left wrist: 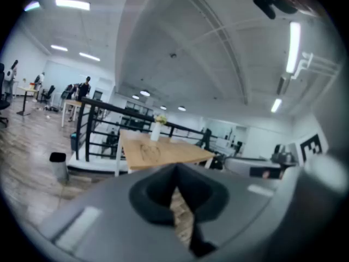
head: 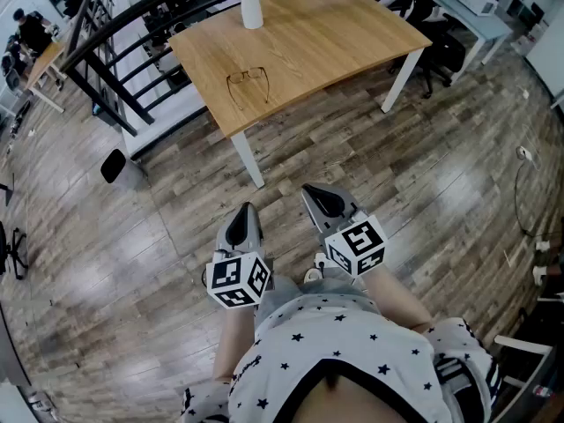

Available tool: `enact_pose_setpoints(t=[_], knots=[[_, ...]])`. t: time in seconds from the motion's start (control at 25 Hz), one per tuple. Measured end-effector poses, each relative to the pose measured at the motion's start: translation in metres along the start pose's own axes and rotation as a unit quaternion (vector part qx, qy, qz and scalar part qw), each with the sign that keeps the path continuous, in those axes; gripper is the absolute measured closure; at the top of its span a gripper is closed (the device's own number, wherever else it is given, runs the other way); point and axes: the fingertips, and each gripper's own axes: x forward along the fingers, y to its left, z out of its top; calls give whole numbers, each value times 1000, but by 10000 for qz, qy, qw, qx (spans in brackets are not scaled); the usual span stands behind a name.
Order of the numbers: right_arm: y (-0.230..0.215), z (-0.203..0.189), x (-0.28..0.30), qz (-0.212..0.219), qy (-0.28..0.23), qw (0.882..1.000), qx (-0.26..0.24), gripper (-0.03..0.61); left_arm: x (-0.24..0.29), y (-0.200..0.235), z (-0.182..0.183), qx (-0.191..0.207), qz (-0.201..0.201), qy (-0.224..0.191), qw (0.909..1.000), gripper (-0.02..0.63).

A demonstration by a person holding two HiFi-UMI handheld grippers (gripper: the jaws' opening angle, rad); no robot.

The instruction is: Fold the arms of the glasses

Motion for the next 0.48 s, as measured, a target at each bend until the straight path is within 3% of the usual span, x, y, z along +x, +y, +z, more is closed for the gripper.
enact_pose_setpoints(t=[0.48], knots=[[3, -2, -24, 65, 54, 9999, -97, 563, -12, -19, -9, -33, 7, -51, 10000, 607]])
